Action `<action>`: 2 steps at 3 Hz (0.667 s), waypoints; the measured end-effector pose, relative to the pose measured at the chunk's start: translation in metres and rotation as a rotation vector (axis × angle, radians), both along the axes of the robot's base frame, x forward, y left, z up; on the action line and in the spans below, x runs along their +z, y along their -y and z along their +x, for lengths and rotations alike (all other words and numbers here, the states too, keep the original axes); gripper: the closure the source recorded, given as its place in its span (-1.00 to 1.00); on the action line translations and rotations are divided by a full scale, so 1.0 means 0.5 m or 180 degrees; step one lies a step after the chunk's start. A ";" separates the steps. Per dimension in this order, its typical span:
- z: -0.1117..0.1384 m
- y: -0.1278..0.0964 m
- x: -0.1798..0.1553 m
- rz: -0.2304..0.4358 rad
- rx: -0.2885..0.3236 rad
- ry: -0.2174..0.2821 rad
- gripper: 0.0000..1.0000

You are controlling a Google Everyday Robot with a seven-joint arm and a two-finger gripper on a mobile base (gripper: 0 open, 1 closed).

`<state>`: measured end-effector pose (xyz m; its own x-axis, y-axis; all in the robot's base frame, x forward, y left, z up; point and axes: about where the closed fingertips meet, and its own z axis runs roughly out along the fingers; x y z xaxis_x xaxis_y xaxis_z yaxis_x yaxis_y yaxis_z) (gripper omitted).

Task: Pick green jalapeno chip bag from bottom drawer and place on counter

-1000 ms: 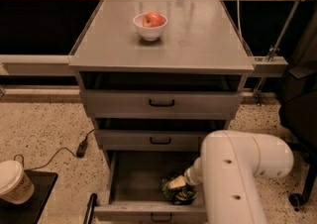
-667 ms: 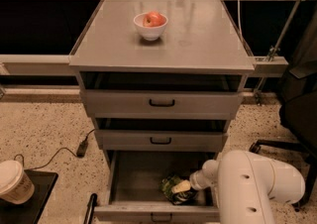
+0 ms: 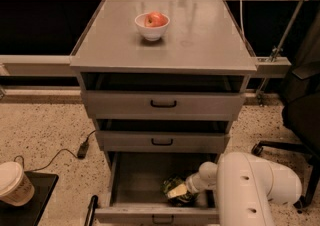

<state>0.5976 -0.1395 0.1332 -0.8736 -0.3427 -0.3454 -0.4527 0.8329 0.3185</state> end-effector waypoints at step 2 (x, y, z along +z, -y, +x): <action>-0.013 -0.056 -0.032 0.0126 0.0191 -0.0131 -1.00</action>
Offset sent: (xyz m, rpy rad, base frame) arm -0.0062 0.0239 -0.0141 0.0321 0.0327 0.0500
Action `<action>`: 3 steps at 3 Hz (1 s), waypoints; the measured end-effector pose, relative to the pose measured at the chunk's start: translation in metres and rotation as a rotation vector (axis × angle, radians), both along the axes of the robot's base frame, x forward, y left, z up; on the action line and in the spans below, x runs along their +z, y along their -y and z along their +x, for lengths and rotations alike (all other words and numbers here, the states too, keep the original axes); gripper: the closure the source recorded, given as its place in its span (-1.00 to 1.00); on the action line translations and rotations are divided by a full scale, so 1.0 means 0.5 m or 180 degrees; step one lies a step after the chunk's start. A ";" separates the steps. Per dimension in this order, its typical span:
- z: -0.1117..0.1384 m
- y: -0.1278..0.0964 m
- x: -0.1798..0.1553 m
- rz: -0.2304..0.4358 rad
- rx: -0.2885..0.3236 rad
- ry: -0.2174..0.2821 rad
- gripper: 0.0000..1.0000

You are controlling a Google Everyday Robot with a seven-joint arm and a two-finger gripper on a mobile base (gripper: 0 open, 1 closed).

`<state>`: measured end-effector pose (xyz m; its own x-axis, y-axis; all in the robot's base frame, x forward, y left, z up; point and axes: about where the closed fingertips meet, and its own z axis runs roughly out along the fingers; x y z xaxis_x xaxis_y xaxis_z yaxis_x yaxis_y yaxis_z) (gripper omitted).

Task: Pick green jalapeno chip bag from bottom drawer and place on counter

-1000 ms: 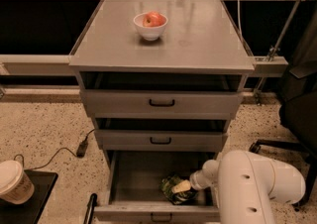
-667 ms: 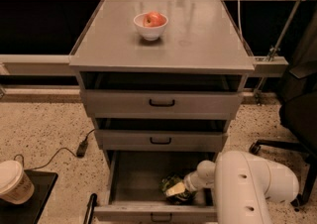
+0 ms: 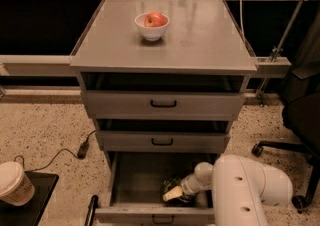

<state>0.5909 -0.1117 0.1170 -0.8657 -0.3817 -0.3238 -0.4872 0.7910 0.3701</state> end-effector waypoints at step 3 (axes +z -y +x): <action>0.000 0.000 0.000 0.0000 0.0000 0.0000 0.21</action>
Offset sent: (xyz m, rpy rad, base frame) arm 0.0000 0.0000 0.0000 0.0000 0.0000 0.0000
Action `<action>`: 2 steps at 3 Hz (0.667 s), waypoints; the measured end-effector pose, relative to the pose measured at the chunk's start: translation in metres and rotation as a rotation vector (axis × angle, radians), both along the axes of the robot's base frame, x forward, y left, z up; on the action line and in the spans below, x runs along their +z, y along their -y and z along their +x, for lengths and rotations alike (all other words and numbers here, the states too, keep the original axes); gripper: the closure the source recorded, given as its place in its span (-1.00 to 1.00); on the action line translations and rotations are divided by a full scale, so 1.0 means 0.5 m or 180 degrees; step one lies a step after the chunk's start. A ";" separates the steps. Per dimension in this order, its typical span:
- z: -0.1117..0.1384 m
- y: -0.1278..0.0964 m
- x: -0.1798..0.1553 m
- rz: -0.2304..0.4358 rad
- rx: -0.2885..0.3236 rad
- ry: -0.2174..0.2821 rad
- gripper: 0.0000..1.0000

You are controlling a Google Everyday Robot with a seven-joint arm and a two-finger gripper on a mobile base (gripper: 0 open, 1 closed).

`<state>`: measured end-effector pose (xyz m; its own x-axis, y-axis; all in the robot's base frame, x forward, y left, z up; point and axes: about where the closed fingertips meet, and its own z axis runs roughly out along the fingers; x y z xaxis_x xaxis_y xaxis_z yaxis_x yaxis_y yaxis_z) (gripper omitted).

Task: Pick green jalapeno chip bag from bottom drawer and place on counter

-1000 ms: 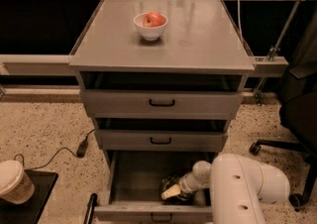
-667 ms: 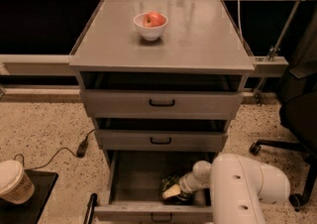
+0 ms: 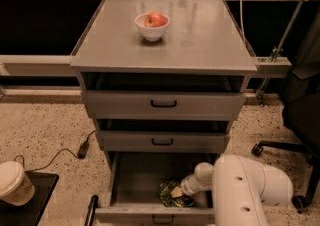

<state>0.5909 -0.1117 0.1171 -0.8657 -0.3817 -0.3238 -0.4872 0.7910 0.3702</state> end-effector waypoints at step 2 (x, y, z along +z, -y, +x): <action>-0.012 -0.010 0.040 -0.0009 0.0075 0.0143 1.00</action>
Offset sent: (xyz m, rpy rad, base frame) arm -0.0419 0.0333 0.1470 -0.0218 -0.3204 0.1619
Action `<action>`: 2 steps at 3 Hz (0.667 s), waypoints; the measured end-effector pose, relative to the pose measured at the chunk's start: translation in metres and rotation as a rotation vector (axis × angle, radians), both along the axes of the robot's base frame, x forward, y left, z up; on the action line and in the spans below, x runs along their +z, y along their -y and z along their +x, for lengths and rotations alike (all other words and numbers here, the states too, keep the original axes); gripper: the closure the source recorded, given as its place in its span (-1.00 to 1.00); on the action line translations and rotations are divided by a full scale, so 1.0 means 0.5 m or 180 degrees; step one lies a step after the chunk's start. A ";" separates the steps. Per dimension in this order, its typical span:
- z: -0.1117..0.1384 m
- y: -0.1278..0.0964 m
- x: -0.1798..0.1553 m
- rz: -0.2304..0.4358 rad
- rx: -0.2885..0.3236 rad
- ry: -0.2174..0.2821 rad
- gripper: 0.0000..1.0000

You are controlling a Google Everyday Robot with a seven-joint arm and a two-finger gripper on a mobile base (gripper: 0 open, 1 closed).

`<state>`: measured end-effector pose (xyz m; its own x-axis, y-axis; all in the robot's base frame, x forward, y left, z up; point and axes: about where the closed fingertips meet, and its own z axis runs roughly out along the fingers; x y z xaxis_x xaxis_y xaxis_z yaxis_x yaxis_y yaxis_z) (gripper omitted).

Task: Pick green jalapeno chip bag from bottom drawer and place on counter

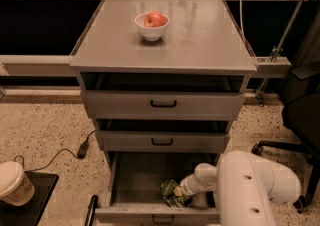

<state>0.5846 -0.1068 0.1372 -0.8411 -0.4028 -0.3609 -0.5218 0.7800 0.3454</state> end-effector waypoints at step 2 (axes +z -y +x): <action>0.092 -0.001 0.327 -0.0220 0.0214 0.1303 1.00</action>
Offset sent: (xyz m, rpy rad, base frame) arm -0.1130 0.0504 0.2769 -0.1811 -0.6598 0.2075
